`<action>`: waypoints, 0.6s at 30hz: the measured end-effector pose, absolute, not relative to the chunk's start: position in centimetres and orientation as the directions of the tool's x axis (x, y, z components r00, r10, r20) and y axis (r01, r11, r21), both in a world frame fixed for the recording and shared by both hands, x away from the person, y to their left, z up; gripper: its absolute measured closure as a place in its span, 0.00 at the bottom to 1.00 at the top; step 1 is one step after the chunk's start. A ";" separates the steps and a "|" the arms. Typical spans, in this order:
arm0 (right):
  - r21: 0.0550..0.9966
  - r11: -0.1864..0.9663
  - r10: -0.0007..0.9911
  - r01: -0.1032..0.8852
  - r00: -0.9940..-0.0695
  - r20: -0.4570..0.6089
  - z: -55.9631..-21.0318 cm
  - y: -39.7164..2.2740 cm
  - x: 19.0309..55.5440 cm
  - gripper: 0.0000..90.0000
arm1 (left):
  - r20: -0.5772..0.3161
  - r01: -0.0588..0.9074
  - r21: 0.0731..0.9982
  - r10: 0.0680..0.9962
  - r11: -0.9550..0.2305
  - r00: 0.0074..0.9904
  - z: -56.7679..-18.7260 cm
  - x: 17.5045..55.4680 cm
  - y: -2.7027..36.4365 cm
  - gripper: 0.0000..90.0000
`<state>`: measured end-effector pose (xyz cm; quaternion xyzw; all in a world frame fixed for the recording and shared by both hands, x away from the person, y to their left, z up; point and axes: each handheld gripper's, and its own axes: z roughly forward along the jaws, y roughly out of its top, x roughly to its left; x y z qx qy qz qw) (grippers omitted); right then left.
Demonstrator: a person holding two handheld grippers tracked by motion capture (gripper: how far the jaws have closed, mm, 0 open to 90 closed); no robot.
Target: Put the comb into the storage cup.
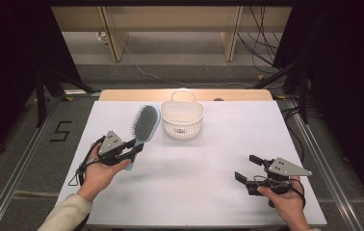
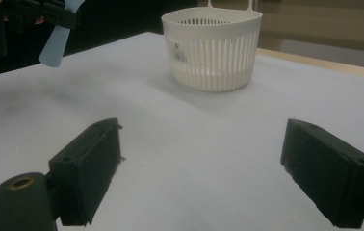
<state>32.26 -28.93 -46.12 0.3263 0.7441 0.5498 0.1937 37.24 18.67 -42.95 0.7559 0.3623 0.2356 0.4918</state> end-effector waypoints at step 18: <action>0.944 0.182 0.699 0.274 -0.711 0.072 -46.1 -29.0 32.2 0.16 | 0.008 0.297 0.923 0.784 -0.245 0.620 -42.4 37.7 18.2 0.77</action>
